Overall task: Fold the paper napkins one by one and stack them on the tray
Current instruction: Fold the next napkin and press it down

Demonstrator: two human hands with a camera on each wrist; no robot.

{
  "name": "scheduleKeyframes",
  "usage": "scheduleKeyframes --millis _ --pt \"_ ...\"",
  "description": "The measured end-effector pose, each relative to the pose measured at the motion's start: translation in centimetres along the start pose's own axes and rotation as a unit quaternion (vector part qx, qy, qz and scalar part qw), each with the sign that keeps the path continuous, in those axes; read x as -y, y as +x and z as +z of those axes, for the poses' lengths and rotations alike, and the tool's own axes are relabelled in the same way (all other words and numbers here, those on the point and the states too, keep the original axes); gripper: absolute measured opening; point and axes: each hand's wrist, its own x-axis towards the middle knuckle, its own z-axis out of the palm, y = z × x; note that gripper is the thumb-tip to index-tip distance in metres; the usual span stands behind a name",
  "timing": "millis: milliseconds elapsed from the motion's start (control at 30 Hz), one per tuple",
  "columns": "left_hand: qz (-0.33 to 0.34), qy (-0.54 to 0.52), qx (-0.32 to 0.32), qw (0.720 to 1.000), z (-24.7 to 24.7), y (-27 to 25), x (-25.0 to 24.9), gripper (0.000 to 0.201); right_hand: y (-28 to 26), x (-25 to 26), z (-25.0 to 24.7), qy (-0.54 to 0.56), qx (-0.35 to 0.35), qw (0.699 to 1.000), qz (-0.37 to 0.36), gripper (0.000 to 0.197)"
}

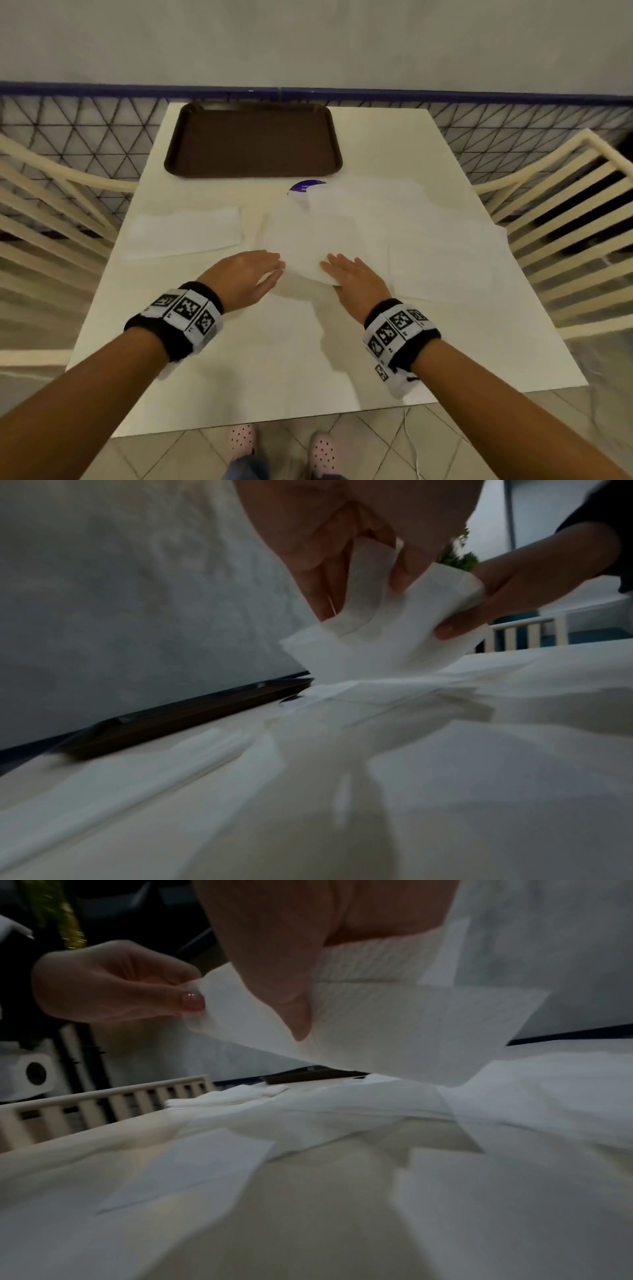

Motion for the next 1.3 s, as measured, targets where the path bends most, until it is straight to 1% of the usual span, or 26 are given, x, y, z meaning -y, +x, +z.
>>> scheduleKeyframes --millis 33,67,133,200,233,267,333,367,433,567,667,767,800,900,933,967,1000,1033,1067,1100,1200,1267,1300 --pt "-0.026 -0.003 0.009 1.000 0.0 -1.5 0.4 0.072 0.4 1.0 0.1 -0.009 0.013 1.000 -0.020 0.051" --pt "-0.045 -0.004 0.004 0.999 0.1 -3.0 0.8 0.072 0.8 2.0 0.3 -0.017 0.030 0.999 -0.040 0.052" --pt "-0.076 -0.017 0.015 0.997 0.7 -5.6 1.2 0.074 1.2 3.6 0.7 -0.025 0.073 0.994 -0.071 0.051" --pt "-0.139 -0.062 0.039 0.988 1.4 -8.3 1.3 0.079 1.5 5.3 1.3 -0.042 0.132 0.984 -0.108 0.050" --pt "-0.178 -0.090 0.055 0.978 1.9 -9.4 1.1 0.077 1.5 5.8 1.5 -0.045 0.163 0.978 -0.119 0.049" --pt "-0.217 -0.107 0.077 0.967 2.2 -10.3 1.0 0.068 1.6 6.3 1.6 -0.042 0.192 0.973 -0.125 0.049" --pt "-0.263 -0.133 0.114 0.949 3.0 -11.5 0.8 0.041 1.6 6.5 1.7 -0.026 0.236 0.963 -0.127 0.048" --pt "-0.278 -0.154 0.121 0.940 3.1 -11.7 0.5 0.035 1.5 6.4 1.7 -0.015 0.244 0.962 -0.124 0.048" --pt "-0.293 -0.185 0.122 0.930 3.2 -11.5 -0.1 0.035 1.6 5.6 1.7 0.004 0.244 0.964 -0.109 0.046" --pt "-0.275 -0.211 0.139 0.928 3.0 -9.2 -1.5 0.037 1.2 3.7 1.1 -0.028 0.217 0.975 -0.035 0.040" --pt "-0.250 -0.224 0.156 0.929 3.4 -6.7 -2.4 0.037 0.3 2.0 0.7 -0.037 0.206 0.978 0.019 0.038" --pt "-0.222 -0.201 0.153 0.942 3.6 -4.8 -2.9 0.037 -0.4 0.7 0.7 -0.040 0.198 0.979 0.043 0.035" --pt "-0.211 -0.183 0.145 0.949 3.6 -4.5 -2.9 0.040 -0.5 0.5 0.7 -0.029 0.192 0.980 0.044 0.037" --pt "-0.172 -0.114 0.116 0.972 2.5 -4.0 -2.9 0.080 -0.3 1.2 0.4 0.023 0.145 0.989 0.017 0.039" --pt "-0.152 -0.097 0.106 0.978 2.2 -3.9 -2.6 0.084 -0.1 1.7 0.2 0.039 0.123 0.992 0.003 0.038" --pt "-0.135 -0.096 0.096 0.982 2.0 -3.9 -2.4 0.081 0.1 2.2 -0.1 0.056 0.105 0.993 -0.009 0.037" --pt "-0.125 -0.107 0.089 0.982 1.8 -3.9 -2.1 0.073 0.4 2.8 -0.3 0.072 0.090 0.993 -0.020 0.035" --pt "-0.131 -0.125 0.092 0.979 1.3 -4.0 -1.9 0.060 0.7 3.3 -0.6 0.085 0.078 0.993 -0.030 0.034" --pt "-0.147 -0.137 0.110 0.973 0.8 -4.1 -1.7 0.046 1.0 3.7 -0.9 0.091 0.066 0.993 -0.038 0.033" --pt "-0.165 -0.141 0.115 0.969 0.4 -4.3 -1.4 0.038 1.3 4.1 -1.3 0.092 0.052 0.993 -0.045 0.033" --pt "-0.233 -0.159 0.089 0.955 -0.8 -5.0 0.0 0.036 2.7 5.2 -2.6 0.082 0.003 0.995 -0.057 0.032" --pt "-0.279 -0.166 0.076 0.943 -2.0 -5.6 1.1 0.033 3.7 6.2 -3.8 0.100 -0.033 0.992 -0.075 0.032" --pt "-0.291 -0.162 0.051 0.941 -2.6 -5.8 1.6 0.030 4.2 6.8 -4.5 0.112 -0.054 0.988 -0.089 0.032"
